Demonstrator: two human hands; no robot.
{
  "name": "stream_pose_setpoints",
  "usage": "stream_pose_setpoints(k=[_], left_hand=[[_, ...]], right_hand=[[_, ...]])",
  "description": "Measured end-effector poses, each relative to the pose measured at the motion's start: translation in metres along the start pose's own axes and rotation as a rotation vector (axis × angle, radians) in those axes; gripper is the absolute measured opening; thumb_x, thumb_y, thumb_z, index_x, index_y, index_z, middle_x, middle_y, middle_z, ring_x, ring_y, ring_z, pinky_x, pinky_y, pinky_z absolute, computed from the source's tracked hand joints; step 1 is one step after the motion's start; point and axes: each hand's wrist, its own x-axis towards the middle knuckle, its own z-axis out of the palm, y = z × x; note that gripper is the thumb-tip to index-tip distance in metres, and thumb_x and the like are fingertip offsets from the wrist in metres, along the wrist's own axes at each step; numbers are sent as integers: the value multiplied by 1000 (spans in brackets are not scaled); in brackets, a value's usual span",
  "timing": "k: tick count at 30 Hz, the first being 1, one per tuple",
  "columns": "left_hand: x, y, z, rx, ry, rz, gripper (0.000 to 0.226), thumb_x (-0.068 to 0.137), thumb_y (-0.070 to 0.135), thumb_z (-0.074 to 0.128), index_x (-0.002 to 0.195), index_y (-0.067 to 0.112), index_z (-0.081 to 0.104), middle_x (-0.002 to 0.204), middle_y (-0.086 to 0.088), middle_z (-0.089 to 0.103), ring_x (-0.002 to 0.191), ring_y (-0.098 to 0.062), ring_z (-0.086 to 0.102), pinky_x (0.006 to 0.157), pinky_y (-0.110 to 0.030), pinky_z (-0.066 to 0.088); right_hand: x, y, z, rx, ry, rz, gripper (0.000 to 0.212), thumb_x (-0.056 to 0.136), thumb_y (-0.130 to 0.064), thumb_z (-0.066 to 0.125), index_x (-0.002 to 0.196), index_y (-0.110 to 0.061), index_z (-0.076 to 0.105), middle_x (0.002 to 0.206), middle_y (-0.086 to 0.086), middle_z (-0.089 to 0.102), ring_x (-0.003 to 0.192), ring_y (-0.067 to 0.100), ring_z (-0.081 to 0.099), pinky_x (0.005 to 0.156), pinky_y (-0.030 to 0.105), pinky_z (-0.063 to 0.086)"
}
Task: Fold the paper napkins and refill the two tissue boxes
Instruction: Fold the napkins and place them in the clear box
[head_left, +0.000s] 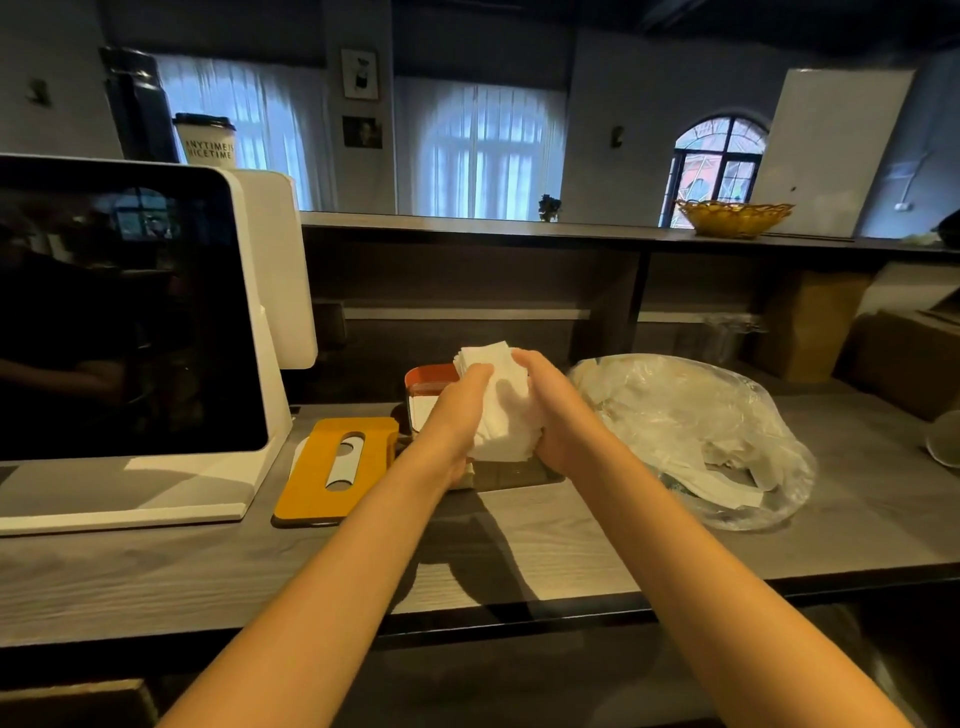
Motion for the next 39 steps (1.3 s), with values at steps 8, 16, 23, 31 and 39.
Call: stream_pose_setpoints(k=[8, 16, 23, 31, 39], left_hand=[[34, 17, -5, 535, 11, 209, 42, 107, 47, 30, 125, 16, 52, 107, -5, 61, 89, -15, 59, 71, -24, 48], [75, 26, -28, 529, 48, 36, 51, 106, 50, 33, 134, 13, 52, 117, -7, 61, 102, -19, 58, 96, -39, 49], [92, 13, -32, 471, 52, -157, 68, 100, 61, 41, 153, 18, 33, 154, -10, 40, 125, -29, 53, 95, -38, 51], [104, 9, -38, 477, 16, -158, 69, 100, 63, 37, 155, 21, 29, 157, -11, 36, 129, -31, 51, 99, -40, 48], [102, 8, -38, 464, 26, -132, 65, 102, 60, 37, 152, 19, 33, 155, -11, 38, 127, -30, 52, 89, -37, 49]], right_hand=[[26, -20, -3, -341, 69, 15, 11, 101, -22, 55, 105, -15, 47, 88, 5, 51, 73, 20, 49, 82, 35, 48], [89, -32, -13, -627, 127, 44, 33, 100, -21, 56, 130, -8, 52, 114, 12, 55, 104, 26, 57, 100, 39, 50], [113, -19, 3, -904, 3, 150, 40, 99, -19, 59, 137, -13, 48, 120, 10, 54, 111, 26, 57, 102, 38, 47], [127, 1, 7, -869, -183, 281, 40, 96, -17, 63, 134, -14, 50, 127, 10, 60, 112, 28, 59, 97, 38, 52], [122, -2, 6, -869, -157, 181, 57, 104, -46, 44, 149, -13, 35, 141, 16, 51, 125, 33, 54, 100, 41, 48]])
